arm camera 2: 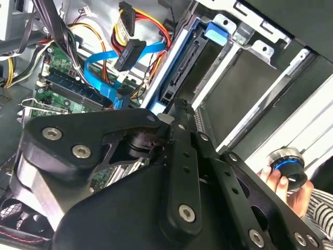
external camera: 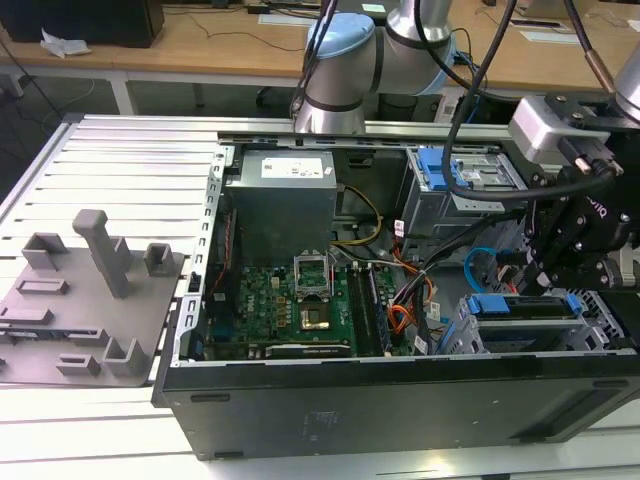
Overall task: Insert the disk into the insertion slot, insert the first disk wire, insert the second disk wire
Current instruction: 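Insert the disk into the insertion slot, then insert the first disk wire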
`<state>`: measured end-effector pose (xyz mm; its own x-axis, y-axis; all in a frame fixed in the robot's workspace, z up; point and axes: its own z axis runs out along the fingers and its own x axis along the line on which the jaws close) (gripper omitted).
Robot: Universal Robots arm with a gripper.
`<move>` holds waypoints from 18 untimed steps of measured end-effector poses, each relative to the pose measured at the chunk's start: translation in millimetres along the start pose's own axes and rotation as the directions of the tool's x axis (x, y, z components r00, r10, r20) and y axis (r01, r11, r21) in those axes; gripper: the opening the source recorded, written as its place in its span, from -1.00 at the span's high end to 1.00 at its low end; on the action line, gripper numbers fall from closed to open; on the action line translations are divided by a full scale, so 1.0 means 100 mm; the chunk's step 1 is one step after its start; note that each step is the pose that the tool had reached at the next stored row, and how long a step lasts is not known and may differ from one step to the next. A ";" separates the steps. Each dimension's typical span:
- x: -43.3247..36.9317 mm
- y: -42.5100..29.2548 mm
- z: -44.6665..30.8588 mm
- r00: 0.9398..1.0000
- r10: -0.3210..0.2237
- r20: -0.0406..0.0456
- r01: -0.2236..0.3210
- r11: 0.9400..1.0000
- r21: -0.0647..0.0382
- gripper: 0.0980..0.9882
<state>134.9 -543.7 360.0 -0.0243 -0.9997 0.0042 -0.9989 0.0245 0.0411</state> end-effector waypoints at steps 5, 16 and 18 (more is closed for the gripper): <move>0.000 -0.001 0.001 1.000 0.000 0.000 0.000 1.000 0.000 0.98; -0.002 -0.082 -0.003 1.000 0.000 -0.001 0.000 1.000 0.000 0.98; -0.002 -0.083 -0.011 1.000 0.000 -0.001 0.000 1.000 0.000 0.98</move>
<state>143.3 -543.8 360.7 -0.0245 -0.9997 0.0055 -0.9988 0.0247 0.0411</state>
